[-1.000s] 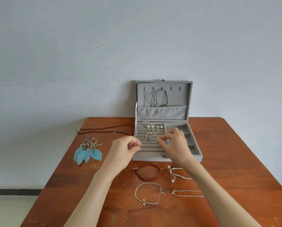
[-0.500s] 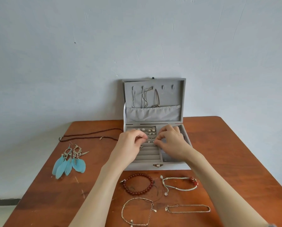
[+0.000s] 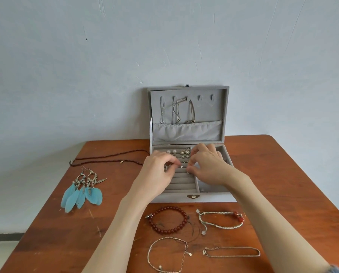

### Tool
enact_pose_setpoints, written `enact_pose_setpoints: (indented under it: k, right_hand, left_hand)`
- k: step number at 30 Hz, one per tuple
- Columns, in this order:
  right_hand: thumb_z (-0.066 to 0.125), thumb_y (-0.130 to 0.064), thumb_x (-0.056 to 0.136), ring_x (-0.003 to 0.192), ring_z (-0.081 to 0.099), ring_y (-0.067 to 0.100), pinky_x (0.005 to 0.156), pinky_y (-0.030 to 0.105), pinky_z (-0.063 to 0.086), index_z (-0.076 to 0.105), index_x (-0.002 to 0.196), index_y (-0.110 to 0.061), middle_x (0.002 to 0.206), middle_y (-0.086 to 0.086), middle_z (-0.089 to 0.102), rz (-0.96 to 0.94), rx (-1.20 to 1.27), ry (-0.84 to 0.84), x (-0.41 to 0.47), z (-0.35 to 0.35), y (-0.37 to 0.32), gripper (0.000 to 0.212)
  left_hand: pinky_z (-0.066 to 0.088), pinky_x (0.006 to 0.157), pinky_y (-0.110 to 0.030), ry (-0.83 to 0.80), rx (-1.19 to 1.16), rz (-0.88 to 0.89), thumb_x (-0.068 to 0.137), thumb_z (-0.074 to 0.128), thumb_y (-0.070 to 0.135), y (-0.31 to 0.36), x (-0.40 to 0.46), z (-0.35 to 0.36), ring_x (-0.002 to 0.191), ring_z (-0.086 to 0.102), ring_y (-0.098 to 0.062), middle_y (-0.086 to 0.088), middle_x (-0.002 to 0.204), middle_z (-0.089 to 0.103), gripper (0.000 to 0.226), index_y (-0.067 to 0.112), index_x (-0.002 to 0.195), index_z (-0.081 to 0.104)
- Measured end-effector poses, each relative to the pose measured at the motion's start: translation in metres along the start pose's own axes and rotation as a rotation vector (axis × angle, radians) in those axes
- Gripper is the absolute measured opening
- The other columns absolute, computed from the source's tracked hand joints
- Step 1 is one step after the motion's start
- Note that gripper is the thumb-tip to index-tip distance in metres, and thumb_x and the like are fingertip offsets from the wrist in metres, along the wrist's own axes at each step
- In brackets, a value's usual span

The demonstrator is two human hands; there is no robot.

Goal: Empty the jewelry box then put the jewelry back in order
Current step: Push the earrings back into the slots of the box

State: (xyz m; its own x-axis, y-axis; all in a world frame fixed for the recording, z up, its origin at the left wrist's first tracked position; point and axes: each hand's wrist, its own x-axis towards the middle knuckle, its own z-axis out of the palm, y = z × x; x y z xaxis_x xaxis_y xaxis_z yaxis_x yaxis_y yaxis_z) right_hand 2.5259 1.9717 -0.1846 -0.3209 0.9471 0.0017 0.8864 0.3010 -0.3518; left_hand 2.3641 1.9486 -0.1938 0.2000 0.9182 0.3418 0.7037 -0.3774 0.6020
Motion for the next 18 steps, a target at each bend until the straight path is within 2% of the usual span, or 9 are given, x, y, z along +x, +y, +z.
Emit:
enact_pose_setpoints:
  k: [3, 7, 11, 14, 18]
  right_hand:
    - [0.049, -0.033, 0.092, 0.119, 0.027, 0.023, 0.099, 0.037, 0.026, 0.065, 0.104, -0.019, 0.127, 0.000, 0.039, 0.004, -0.031, 0.046, -0.001, 0.002, 0.000, 0.025]
    - [0.052, -0.031, 0.091, 0.117, 0.031, 0.023, 0.099, 0.037, 0.030, 0.065, 0.104, -0.018, 0.125, 0.001, 0.042, 0.002, -0.009, 0.134, -0.004, 0.007, 0.000, 0.022]
    - [0.055, -0.029, 0.089, 0.113, 0.034, 0.020, 0.097, 0.035, 0.033, 0.066, 0.099, -0.018, 0.121, 0.000, 0.047, -0.005, 0.048, 0.195, -0.008, 0.009, 0.001, 0.018]
    - [0.054, -0.025, 0.090, 0.110, 0.036, 0.019, 0.095, 0.035, 0.035, 0.068, 0.098, -0.020, 0.118, -0.001, 0.049, -0.022, 0.060, 0.229, -0.013, 0.009, 0.003, 0.017]
    - [0.051, -0.023, 0.090, 0.109, 0.036, 0.018, 0.094, 0.033, 0.034, 0.070, 0.101, -0.027, 0.116, -0.004, 0.049, -0.048, 0.012, 0.234, -0.021, 0.009, 0.005, 0.022]
  left_hand:
    - [0.035, 0.075, -0.005, 0.003, -0.002, -0.014, 0.085, 0.062, 0.014, 0.000, 0.000, 0.000, 0.089, 0.052, -0.004, 0.012, 0.088, 0.058, 0.013, 0.024, 0.089, 0.070]
    - [0.031, 0.077, 0.004, 0.016, -0.001, 0.010, 0.086, 0.062, 0.013, 0.000, 0.000, 0.001, 0.085, 0.051, 0.001, 0.016, 0.083, 0.056, 0.016, 0.020, 0.099, 0.069]
    - [0.032, 0.075, 0.002, 0.035, -0.014, -0.002, 0.085, 0.063, 0.013, -0.002, 0.001, 0.001, 0.086, 0.050, -0.003, 0.008, 0.086, 0.061, 0.013, 0.017, 0.093, 0.072]
    - [0.031, 0.074, 0.002, 0.052, -0.020, 0.003, 0.084, 0.063, 0.010, -0.003, 0.002, 0.001, 0.084, 0.049, -0.003, 0.011, 0.082, 0.059, 0.012, 0.015, 0.086, 0.073]
    - [0.031, 0.080, -0.009, 0.028, 0.003, 0.022, 0.086, 0.062, 0.012, -0.005, 0.002, 0.003, 0.089, 0.048, -0.006, 0.008, 0.088, 0.057, 0.011, 0.014, 0.087, 0.072]
